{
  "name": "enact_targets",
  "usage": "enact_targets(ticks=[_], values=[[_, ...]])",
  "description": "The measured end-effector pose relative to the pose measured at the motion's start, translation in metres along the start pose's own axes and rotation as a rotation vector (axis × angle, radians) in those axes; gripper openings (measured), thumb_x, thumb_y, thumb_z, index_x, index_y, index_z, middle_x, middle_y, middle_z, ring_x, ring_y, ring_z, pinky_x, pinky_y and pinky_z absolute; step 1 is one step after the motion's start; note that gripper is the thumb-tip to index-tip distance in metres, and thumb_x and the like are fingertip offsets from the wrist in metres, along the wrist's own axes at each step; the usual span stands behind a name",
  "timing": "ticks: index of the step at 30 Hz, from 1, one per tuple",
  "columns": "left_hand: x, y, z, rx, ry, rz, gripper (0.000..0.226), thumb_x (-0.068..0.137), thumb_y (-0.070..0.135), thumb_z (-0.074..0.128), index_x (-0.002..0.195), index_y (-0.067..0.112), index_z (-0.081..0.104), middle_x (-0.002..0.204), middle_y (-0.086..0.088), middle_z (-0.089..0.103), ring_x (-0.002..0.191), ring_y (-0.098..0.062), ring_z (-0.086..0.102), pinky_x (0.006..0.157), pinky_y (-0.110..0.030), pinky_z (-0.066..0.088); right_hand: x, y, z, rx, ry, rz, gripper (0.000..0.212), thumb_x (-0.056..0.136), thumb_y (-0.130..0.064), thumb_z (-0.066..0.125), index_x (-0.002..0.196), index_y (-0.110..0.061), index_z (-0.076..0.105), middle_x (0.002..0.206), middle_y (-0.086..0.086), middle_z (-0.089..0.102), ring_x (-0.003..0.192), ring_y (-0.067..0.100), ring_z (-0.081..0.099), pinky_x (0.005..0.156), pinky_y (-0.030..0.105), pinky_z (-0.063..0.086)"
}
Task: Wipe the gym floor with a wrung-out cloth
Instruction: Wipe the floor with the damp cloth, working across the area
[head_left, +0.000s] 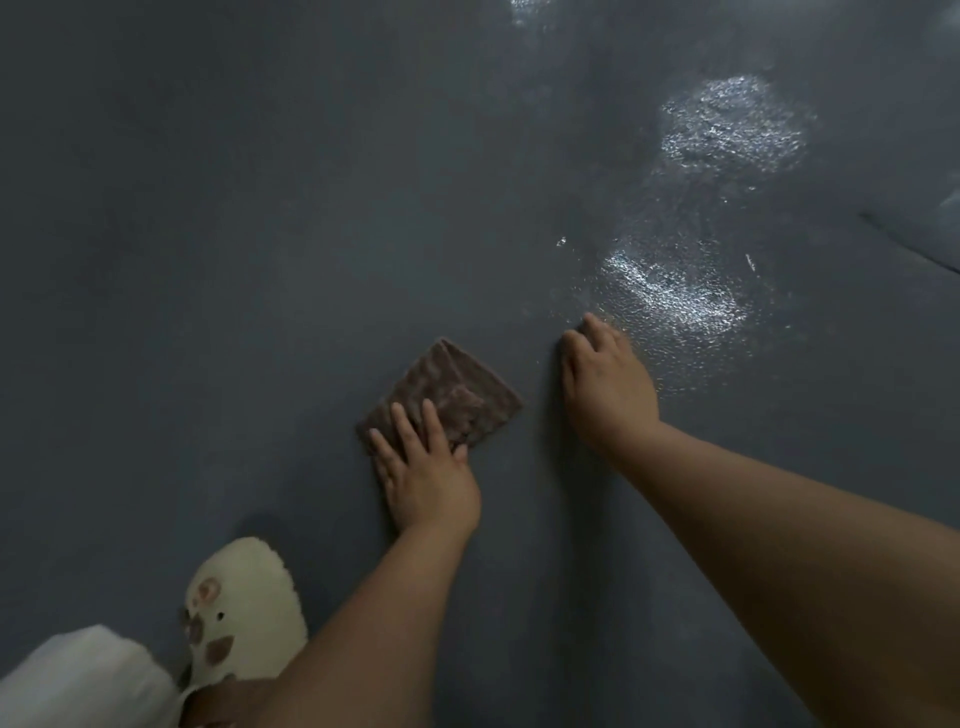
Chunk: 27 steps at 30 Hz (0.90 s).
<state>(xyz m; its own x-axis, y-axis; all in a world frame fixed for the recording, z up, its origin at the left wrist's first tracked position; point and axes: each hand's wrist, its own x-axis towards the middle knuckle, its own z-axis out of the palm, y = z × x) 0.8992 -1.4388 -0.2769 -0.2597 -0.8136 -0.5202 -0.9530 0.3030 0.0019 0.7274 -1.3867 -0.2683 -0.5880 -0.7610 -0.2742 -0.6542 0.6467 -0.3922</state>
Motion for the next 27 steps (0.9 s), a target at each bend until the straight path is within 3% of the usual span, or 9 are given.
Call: enact_targets(ticks=[2,6,9,11,13,17,21,27], values=[[-0.012,0.005,0.005,-0.022,-0.037,0.053,0.068,0.100,0.040,0.031,0.150,0.023,-0.011,0.156,-0.011,-0.022,0.140,-0.045,-0.017,0.115,-0.045,-0.004,-0.010,-0.002,0.001,0.014,0.000,-0.009,0.039,0.100,-0.020,0.036,0.137,-0.010,0.042,0.155,0.010,0.023,0.141,0.027,0.021,0.112,0.032,0.019],[-0.032,0.002,0.002,0.096,-0.139,0.407,0.061,0.100,0.041,0.032,0.151,0.033,-0.002,0.157,-0.003,-0.021,0.140,-0.044,-0.019,0.116,-0.044,-0.002,-0.036,-0.008,0.009,0.099,-0.013,-0.062,0.046,0.096,-0.014,0.045,0.140,-0.006,0.040,0.154,0.012,0.025,0.141,0.028,0.025,0.112,0.033,0.023],[-0.017,-0.009,-0.011,0.014,-0.116,0.542,0.050,0.100,0.031,0.038,0.148,0.033,0.026,0.159,0.002,0.005,0.144,-0.037,0.003,0.117,-0.040,0.013,-0.057,-0.014,0.023,0.170,0.085,-0.102,0.045,0.088,-0.006,0.050,0.132,-0.001,0.050,0.143,0.019,0.042,0.131,0.033,0.040,0.105,0.036,0.036],[-0.003,-0.011,-0.022,-0.220,-0.019,0.514,0.044,0.095,0.012,0.045,0.137,0.019,0.048,0.150,-0.006,0.034,0.135,-0.032,0.032,0.112,-0.037,0.028,-0.069,-0.020,0.032,0.170,0.133,-0.166,0.043,0.081,-0.011,0.047,0.120,-0.001,0.060,0.126,0.019,0.057,0.115,0.031,0.050,0.094,0.034,0.045],[0.006,-0.013,-0.032,-0.359,0.054,0.421,0.043,0.088,-0.002,0.046,0.129,0.008,0.055,0.138,-0.011,0.046,0.125,-0.031,0.044,0.108,-0.036,0.033,-0.079,-0.026,0.044,0.085,0.113,-0.253,0.045,0.078,-0.019,0.043,0.115,-0.004,0.065,0.115,0.016,0.063,0.104,0.029,0.053,0.088,0.034,0.049],[0.019,-0.018,-0.042,-0.340,0.083,0.313,0.048,0.089,0.000,0.050,0.136,0.009,0.046,0.143,-0.010,0.039,0.130,-0.028,0.038,0.109,-0.031,0.026,-0.081,-0.042,0.065,-0.200,-0.081,-0.282,0.052,0.081,-0.041,0.036,0.123,-0.026,0.063,0.129,0.011,0.059,0.114,0.038,0.057,0.096,0.051,0.044],[0.037,-0.015,-0.050,-0.446,0.093,0.200,0.049,0.090,0.003,0.053,0.138,0.010,0.043,0.144,-0.012,0.037,0.132,-0.027,0.037,0.107,-0.029,0.026,-0.062,-0.041,0.069,-0.257,-0.117,-0.341,0.061,0.082,-0.064,0.031,0.129,-0.035,0.057,0.141,0.010,0.049,0.129,0.043,0.043,0.103,0.057,0.031],[0.055,0.006,-0.060,-0.446,0.135,0.202,0.053,0.090,0.004,0.054,0.140,0.010,0.040,0.145,-0.012,0.034,0.134,-0.028,0.033,0.110,-0.031,0.024,-0.016,-0.030,0.062,-0.274,-0.138,-0.472,0.061,0.083,-0.063,0.031,0.134,-0.037,0.050,0.146,0.007,0.043,0.133,0.045,0.034,0.106,0.057,0.028]])
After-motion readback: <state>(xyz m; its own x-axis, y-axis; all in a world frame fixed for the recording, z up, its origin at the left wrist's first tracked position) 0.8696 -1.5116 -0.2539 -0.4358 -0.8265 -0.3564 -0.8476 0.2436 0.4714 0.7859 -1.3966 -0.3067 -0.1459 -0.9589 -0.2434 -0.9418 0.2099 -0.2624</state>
